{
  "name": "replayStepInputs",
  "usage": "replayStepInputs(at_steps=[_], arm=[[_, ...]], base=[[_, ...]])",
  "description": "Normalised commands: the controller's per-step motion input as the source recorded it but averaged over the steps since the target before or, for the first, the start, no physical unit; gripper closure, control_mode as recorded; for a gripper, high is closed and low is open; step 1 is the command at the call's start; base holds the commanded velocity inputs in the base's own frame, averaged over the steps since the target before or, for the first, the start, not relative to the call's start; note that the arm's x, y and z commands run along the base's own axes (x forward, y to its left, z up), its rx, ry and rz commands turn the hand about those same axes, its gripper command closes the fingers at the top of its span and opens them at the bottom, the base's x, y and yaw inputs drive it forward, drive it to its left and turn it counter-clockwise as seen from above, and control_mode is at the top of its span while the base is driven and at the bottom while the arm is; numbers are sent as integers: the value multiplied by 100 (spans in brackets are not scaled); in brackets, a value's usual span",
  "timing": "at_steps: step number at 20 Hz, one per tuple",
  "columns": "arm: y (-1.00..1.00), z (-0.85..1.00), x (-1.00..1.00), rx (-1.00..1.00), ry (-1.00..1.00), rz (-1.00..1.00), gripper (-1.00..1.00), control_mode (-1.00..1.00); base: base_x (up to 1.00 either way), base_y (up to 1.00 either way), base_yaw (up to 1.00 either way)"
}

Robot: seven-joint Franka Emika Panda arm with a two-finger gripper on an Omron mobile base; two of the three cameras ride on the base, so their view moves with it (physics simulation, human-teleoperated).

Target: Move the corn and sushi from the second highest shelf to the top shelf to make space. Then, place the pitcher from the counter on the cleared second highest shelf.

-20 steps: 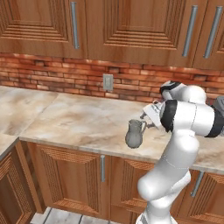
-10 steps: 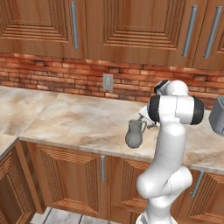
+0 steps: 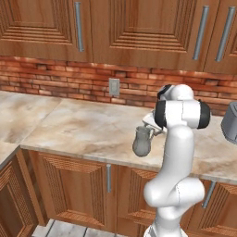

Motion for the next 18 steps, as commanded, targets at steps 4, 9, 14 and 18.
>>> replayStepInputs(at_steps=[4, 9, 14, 18], arm=[[8, -8, 0, 0, 0, 4, -100, -100], [0, -2, -16, 0, 0, 0, -100, -100], [0, 0, -20, 0, 0, 0, 100, -100], [1, 0, -1, 0, 0, 0, 100, -100]], base=[[0, 0, 0], [0, 0, 0], [0, 0, 0], [0, 0, 0]])
